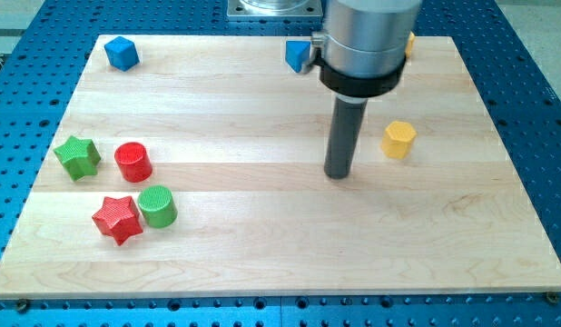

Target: Move the red star to the bottom center of the board

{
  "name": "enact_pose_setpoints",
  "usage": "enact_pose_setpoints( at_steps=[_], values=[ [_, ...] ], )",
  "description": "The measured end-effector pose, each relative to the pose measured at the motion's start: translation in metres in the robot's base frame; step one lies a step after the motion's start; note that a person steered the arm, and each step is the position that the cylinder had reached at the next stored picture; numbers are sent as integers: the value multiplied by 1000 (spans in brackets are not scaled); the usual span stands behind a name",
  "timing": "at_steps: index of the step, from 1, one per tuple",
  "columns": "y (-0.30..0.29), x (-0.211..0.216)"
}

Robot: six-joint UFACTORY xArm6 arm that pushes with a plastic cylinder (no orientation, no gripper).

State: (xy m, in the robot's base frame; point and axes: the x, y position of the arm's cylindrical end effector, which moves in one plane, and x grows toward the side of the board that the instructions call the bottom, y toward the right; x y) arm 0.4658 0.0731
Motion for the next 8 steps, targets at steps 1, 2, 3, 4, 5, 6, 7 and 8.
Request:
enact_pose_setpoints(
  at_steps=[1, 2, 3, 4, 5, 6, 7, 8],
  values=[
    [60, -9],
    [69, -8],
    [-3, -6],
    [-83, -30],
    [-187, -54],
    [-282, -65],
    [-342, -63],
    [-375, -45]
  ],
)
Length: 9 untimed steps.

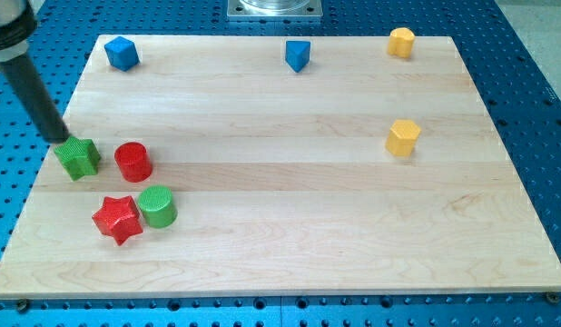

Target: Move the red star to the bottom center of the board

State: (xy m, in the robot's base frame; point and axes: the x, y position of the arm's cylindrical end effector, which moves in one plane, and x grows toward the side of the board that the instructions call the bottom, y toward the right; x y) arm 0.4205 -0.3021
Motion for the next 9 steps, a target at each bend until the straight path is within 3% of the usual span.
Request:
enact_pose_setpoints(
  at_steps=[2, 3, 4, 5, 7, 8, 9],
  values=[
    [37, -13],
    [117, -19],
    [187, 31],
    [174, 80],
    [87, 127],
    [87, 146],
    [151, 157]
  ],
)
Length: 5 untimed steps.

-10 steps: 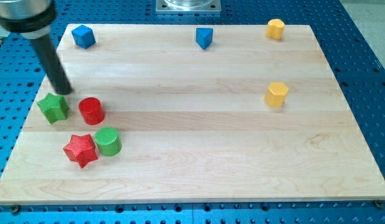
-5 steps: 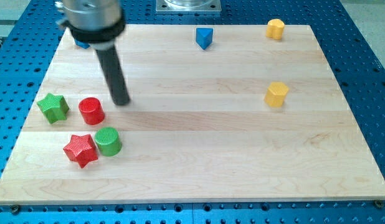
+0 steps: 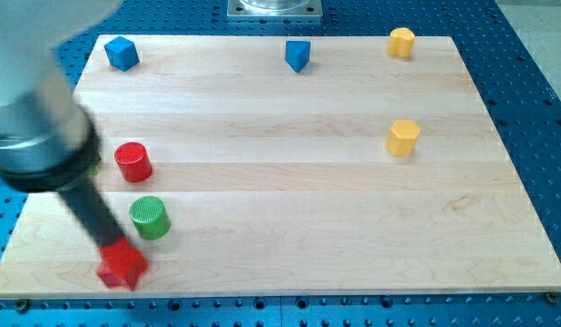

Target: Move the red star to the bottom center of the board

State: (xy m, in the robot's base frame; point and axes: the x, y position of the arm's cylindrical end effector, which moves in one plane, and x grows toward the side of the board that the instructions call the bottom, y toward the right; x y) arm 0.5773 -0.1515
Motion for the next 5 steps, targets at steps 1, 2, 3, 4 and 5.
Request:
enact_pose_setpoints(
  at_steps=[1, 2, 3, 4, 5],
  values=[
    [2, 0],
    [-47, 17],
    [-85, 24],
    [-92, 41],
    [-80, 41]
  ],
)
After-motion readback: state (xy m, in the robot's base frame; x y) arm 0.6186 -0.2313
